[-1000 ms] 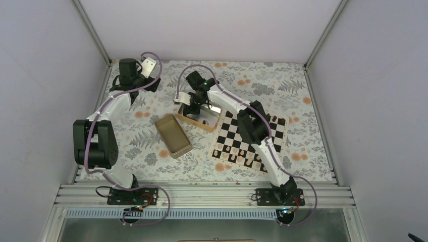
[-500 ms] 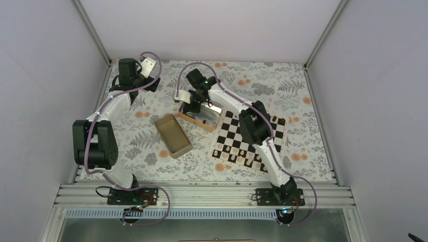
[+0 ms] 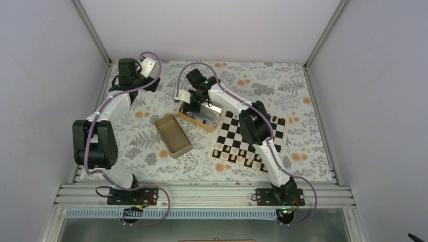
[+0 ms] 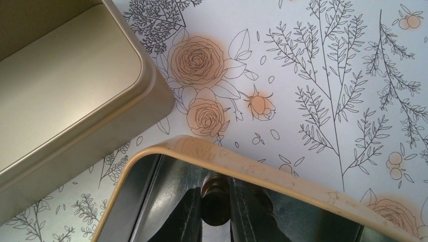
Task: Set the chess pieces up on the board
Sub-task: Pick up the chess piece from the storage box.
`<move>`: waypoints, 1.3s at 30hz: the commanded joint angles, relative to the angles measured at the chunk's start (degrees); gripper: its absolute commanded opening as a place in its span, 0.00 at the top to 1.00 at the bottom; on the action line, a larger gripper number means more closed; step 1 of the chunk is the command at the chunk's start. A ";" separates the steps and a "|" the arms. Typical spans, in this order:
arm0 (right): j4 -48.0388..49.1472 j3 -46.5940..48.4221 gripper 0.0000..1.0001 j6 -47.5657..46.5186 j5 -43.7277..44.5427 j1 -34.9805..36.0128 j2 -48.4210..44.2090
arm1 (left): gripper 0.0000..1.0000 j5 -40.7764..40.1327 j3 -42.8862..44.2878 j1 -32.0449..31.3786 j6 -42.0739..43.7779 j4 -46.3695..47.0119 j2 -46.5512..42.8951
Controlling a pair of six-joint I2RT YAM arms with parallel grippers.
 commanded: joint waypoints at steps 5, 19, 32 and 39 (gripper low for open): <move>1.10 1.94 0.90 -2.04 4.74 1.55 0.24 | 0.00 1.22 0.06 0.23 -0.12 0.17 -1.52; -1.85 2.69 0.89 -5.29 12.62 4.49 2.14 | 0.00 1.36 -0.11 0.17 -0.01 0.31 -1.42; -4.45 0.12 0.89 -0.95 4.90 -0.38 -6.95 | 0.00 1.46 0.21 0.23 -0.01 -0.01 -1.66; -5.48 -5.07 0.88 0.36 1.57 -5.14 -13.32 | 0.00 1.66 0.48 0.18 -0.22 -0.34 -1.88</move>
